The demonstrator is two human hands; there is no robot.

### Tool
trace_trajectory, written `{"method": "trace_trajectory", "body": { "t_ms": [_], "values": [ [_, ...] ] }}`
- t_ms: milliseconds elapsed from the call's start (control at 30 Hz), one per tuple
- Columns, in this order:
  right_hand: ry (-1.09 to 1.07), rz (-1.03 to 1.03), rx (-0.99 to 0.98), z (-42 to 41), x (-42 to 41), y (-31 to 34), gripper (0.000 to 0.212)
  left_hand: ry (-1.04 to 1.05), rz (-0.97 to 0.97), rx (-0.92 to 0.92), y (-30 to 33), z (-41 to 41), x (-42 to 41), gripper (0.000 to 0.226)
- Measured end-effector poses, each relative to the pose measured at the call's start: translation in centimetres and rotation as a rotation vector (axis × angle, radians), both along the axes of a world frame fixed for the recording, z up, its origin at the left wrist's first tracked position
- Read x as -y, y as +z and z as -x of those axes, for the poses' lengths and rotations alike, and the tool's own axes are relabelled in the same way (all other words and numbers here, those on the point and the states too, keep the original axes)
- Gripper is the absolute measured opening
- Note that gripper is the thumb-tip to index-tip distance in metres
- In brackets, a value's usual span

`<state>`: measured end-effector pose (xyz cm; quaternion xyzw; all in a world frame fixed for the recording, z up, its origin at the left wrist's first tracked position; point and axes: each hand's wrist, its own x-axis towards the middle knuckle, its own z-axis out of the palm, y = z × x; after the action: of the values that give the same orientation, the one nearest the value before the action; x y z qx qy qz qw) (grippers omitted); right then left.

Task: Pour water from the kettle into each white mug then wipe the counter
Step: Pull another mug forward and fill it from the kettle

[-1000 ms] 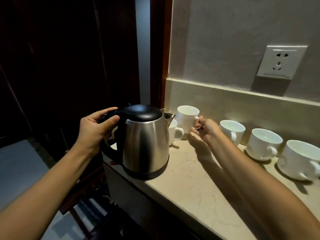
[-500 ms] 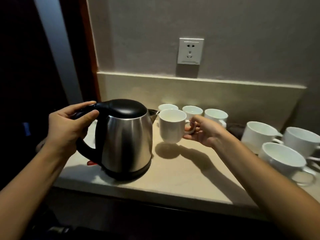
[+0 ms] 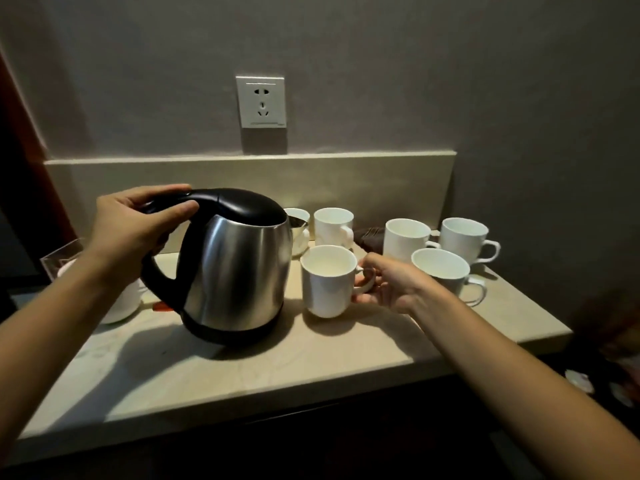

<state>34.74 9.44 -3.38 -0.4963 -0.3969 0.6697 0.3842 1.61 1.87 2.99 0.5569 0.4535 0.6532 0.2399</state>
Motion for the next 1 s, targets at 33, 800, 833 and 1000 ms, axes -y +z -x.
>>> {"method": "trace_trajectory", "body": {
  "t_ms": [33,800,833,1000],
  "values": [
    [-0.013,0.016,-0.022,-0.1,0.1,-0.1,0.01,-0.012,0.006,-0.016,0.3,-0.1,-0.3,0.042],
    [-0.038,-0.09,0.077,0.4,-3.0,-2.8,0.011,-0.001,0.124,-0.413,5.5,-2.9,-2.4,0.029],
    [-0.029,-0.1,0.08,0.5,-3.0,-2.9,0.012,0.005,0.135,-0.435,5.8,-3.1,-2.5,0.033],
    [-0.015,-0.123,0.033,0.9,-2.9,-3.2,0.013,-0.01,0.174,-0.537,7.0,-3.5,-2.6,0.034]
  ]
}}
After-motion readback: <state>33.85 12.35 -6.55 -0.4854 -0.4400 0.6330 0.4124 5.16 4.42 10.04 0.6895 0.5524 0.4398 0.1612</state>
